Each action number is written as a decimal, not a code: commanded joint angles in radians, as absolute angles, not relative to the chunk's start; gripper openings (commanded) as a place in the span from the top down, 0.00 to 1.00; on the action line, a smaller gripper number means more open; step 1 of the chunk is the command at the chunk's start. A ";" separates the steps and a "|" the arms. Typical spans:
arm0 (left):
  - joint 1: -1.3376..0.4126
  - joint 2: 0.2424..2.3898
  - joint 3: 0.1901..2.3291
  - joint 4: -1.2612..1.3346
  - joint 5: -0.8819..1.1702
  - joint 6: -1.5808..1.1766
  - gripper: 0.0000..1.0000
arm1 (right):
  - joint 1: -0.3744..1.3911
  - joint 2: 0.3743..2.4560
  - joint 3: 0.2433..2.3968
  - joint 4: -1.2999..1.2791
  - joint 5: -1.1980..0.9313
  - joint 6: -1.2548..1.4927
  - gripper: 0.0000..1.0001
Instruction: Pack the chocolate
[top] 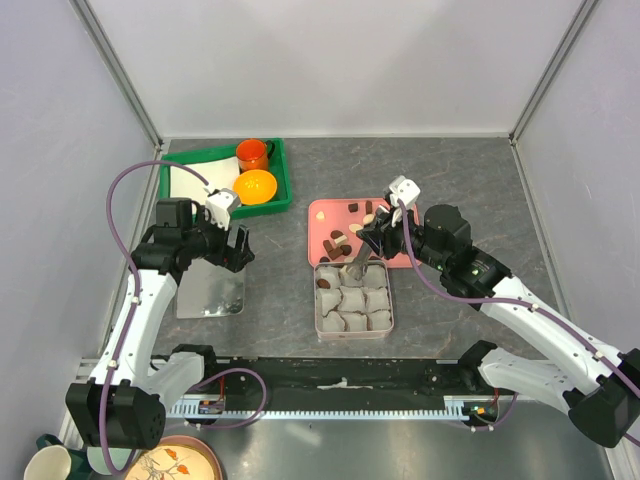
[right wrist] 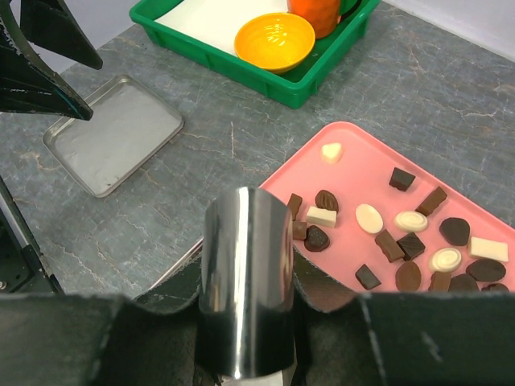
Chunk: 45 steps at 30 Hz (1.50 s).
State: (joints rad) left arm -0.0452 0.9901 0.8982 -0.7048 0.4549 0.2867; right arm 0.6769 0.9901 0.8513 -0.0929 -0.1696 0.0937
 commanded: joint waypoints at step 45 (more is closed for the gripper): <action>-0.038 0.950 0.911 -0.707 0.445 0.327 0.05 | 0.643 1.471 1.055 0.362 0.190 0.008 0.73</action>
State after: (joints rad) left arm -0.0452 0.9630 0.8982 -0.7094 0.4473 0.2874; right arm 0.6552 1.4425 1.0069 0.2459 0.1154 0.0441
